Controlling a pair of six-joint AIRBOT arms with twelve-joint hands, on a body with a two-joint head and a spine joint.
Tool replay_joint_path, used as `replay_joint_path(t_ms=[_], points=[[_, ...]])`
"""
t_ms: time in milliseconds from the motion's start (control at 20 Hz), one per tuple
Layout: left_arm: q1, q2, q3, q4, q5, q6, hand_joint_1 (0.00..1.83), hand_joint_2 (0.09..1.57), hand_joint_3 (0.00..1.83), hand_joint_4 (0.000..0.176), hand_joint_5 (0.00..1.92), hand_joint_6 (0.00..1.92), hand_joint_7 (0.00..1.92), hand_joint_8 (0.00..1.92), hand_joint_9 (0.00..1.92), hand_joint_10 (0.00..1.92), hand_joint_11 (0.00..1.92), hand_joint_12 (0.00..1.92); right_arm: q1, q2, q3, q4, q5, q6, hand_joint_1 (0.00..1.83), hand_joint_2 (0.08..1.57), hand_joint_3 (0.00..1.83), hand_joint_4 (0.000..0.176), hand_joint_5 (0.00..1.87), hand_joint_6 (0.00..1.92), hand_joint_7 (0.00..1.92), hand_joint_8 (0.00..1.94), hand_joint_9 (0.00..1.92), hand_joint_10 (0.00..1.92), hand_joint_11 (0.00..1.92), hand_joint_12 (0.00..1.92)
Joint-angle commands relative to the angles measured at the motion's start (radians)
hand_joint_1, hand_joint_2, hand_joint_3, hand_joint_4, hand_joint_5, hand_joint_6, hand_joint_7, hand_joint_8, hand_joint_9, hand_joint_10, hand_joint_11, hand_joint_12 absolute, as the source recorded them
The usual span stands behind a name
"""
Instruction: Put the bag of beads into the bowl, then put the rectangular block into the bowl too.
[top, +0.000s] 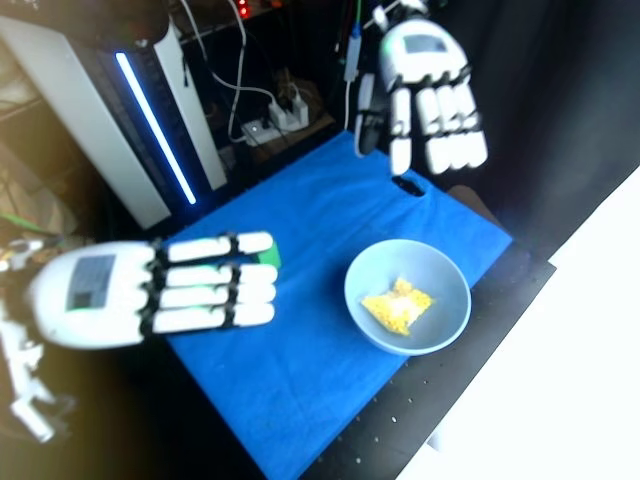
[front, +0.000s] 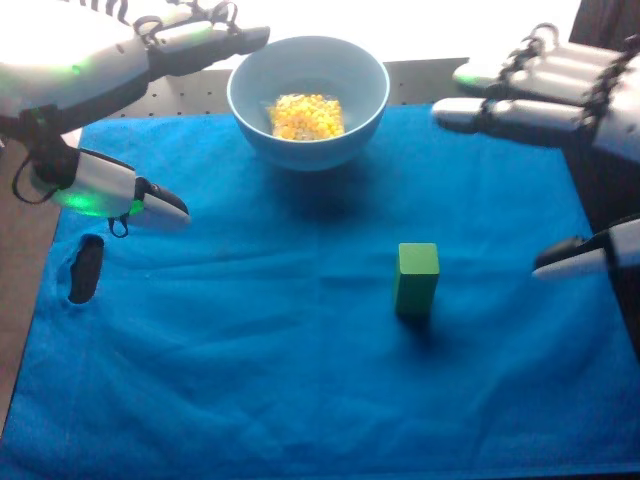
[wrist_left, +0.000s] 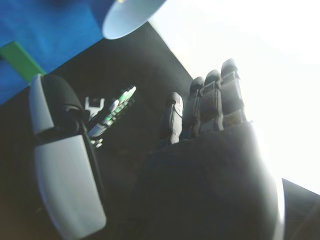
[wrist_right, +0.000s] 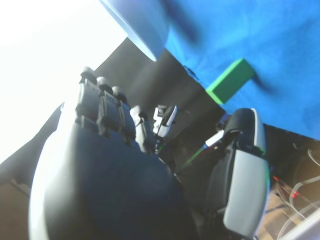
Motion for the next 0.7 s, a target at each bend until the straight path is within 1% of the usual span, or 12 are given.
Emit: replay_joint_path(t_ms=[0, 50, 100, 150, 200, 250, 300, 350, 400, 500, 550, 650], points=[[-0.001, 0.010, -0.001, -0.022, -0.132, 0.000, 0.91, 0.86, 0.00, 0.176, 0.01, 0.00, 0.00, 0.00, 0.00, 0.00, 0.00, 0.00, 0.013, -0.014, -0.004, 0.039, 0.101, 0.000, 0.73, 0.83, 0.00, 0.126, 0.01, 0.00, 0.00, 0.00, 0.00, 0.00, 0.00, 0.00], [0.007, 0.011, -0.002, -0.031, -0.138, -0.001, 0.90, 0.86, 0.00, 0.176, 0.01, 0.00, 0.00, 0.00, 0.00, 0.00, 0.00, 0.00, 0.013, -0.029, -0.004, 0.034, 0.102, 0.000, 0.73, 0.82, 0.00, 0.105, 0.00, 0.00, 0.00, 0.00, 0.00, 0.00, 0.00, 0.00], [0.013, 0.011, -0.003, -0.036, -0.141, -0.001, 0.92, 0.86, 0.00, 0.176, 0.01, 0.00, 0.00, 0.00, 0.00, 0.00, 0.00, 0.00, 0.013, -0.041, -0.004, 0.030, 0.102, 0.000, 0.74, 0.82, 0.00, 0.089, 0.00, 0.00, 0.00, 0.00, 0.00, 0.00, 0.01, 0.00], [0.019, 0.011, -0.003, -0.041, -0.142, -0.001, 0.96, 0.86, 0.00, 0.174, 0.02, 0.01, 0.00, 0.00, 0.00, 0.00, 0.00, 0.00, 0.014, -0.051, -0.003, 0.028, 0.102, 0.000, 0.75, 0.80, 0.00, 0.100, 0.00, 0.00, 0.00, 0.00, 0.01, 0.00, 0.03, 0.01], [0.023, 0.011, -0.003, -0.043, -0.142, -0.001, 0.98, 0.86, 0.00, 0.165, 0.02, 0.01, 0.00, 0.00, 0.00, 0.00, 0.00, 0.00, 0.018, -0.058, -0.003, 0.024, 0.102, 0.000, 0.74, 0.79, 0.00, 0.111, 0.00, 0.00, 0.02, 0.01, 0.02, 0.01, 0.04, 0.02], [0.026, 0.011, -0.003, -0.047, -0.141, -0.001, 0.98, 0.85, 0.00, 0.162, 0.03, 0.01, 0.00, 0.00, 0.00, 0.00, 0.00, 0.00, 0.028, -0.067, -0.002, 0.011, 0.102, 0.000, 0.75, 0.78, 0.00, 0.117, 0.00, 0.00, 0.04, 0.01, 0.01, 0.00, 0.04, 0.02], [0.028, 0.011, -0.003, -0.050, -0.141, -0.001, 1.01, 0.85, 0.00, 0.167, 0.04, 0.01, 0.00, 0.00, 0.00, 0.00, 0.00, 0.00, 0.036, -0.073, 0.001, 0.002, 0.101, 0.000, 0.76, 0.78, 0.00, 0.122, 0.00, 0.00, 0.02, 0.00, 0.00, 0.00, 0.04, 0.02], [0.029, 0.011, -0.003, -0.052, -0.141, -0.001, 1.01, 0.85, 0.00, 0.155, 0.05, 0.01, 0.00, 0.00, 0.00, 0.00, 0.00, 0.00, 0.038, -0.079, 0.002, 0.001, 0.101, 0.000, 0.79, 0.80, 0.00, 0.102, 0.00, 0.00, 0.02, 0.00, 0.01, 0.00, 0.05, 0.02], [0.031, 0.011, -0.003, -0.055, -0.141, -0.001, 1.00, 0.85, 0.00, 0.150, 0.04, 0.01, 0.00, 0.00, 0.00, 0.00, 0.00, 0.00, 0.042, -0.091, 0.007, 0.001, 0.101, 0.000, 0.78, 0.81, 0.00, 0.081, 0.00, 0.00, 0.04, 0.01, 0.03, 0.01, 0.07, 0.03], [0.034, 0.011, -0.003, -0.060, -0.141, -0.001, 1.00, 0.85, 0.00, 0.143, 0.03, 0.00, 0.00, 0.00, 0.00, 0.00, 0.00, 0.00, 0.049, -0.120, 0.024, 0.001, 0.101, 0.000, 0.82, 0.81, 0.00, 0.072, 0.00, 0.00, 0.07, 0.02, 0.07, 0.02, 0.11, 0.05], [0.036, 0.011, -0.003, -0.062, -0.142, -0.001, 0.97, 0.86, 0.00, 0.145, 0.02, 0.00, 0.00, 0.00, 0.00, 0.00, 0.00, 0.00, 0.051, -0.134, 0.032, 0.002, 0.101, 0.000, 0.82, 0.82, 0.00, 0.043, 0.00, 0.00, 0.09, 0.02, 0.09, 0.03, 0.14, 0.06], [0.040, 0.011, -0.003, -0.064, -0.143, -0.001, 0.93, 0.86, 0.00, 0.148, 0.03, 0.00, 0.00, 0.00, 0.00, 0.00, 0.00, 0.00, 0.052, -0.153, 0.042, 0.002, 0.101, 0.000, 0.82, 0.83, 0.00, 0.031, 0.08, 0.02, 0.14, 0.01, 0.12, 0.01, 0.18, 0.09]])
